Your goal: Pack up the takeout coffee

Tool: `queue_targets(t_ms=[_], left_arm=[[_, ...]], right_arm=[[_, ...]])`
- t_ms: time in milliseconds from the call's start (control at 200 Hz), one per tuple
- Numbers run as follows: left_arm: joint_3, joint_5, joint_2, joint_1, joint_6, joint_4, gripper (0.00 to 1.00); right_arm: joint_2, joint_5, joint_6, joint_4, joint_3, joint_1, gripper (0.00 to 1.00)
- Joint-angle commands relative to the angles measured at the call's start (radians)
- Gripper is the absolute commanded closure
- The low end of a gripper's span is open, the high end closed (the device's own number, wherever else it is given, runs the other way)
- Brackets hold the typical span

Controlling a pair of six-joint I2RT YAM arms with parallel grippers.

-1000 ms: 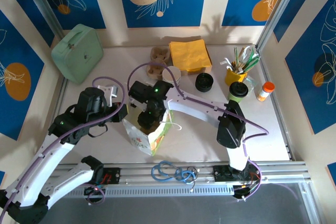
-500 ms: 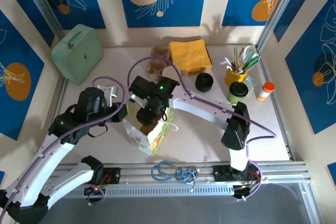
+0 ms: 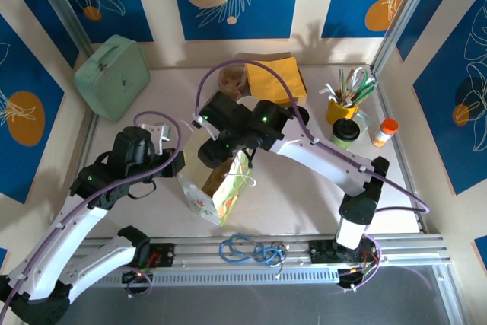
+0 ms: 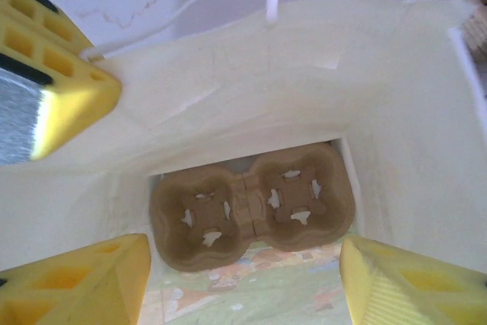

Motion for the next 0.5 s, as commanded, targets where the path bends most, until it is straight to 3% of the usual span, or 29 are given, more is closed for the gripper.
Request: queue_targets(t_ms=[0, 155, 270, 495], left_arm=[[0.021, 0.011, 0.000, -0.007, -0.001, 0.007, 0.85], [0.036, 0.017, -0.003, -0.005, 0.014, 0.016, 0.61], [0.067, -0.002, -0.003, -0.006, 0.037, 0.010, 0.50], [0.122, -0.057, -0.021, -0.006, 0.099, 0.006, 0.38]], right_arm=[[-0.043, 0.047, 0.085, -0.060, 0.065, 0.003, 0.30], [-0.068, 0.195, 0.283, -0.162, 0.130, 0.004, 0.24], [-0.067, 0.273, 0.465, -0.286, 0.178, 0.003, 0.20], [-0.110, 0.207, 0.693, -0.321, 0.102, -0.010, 0.16]])
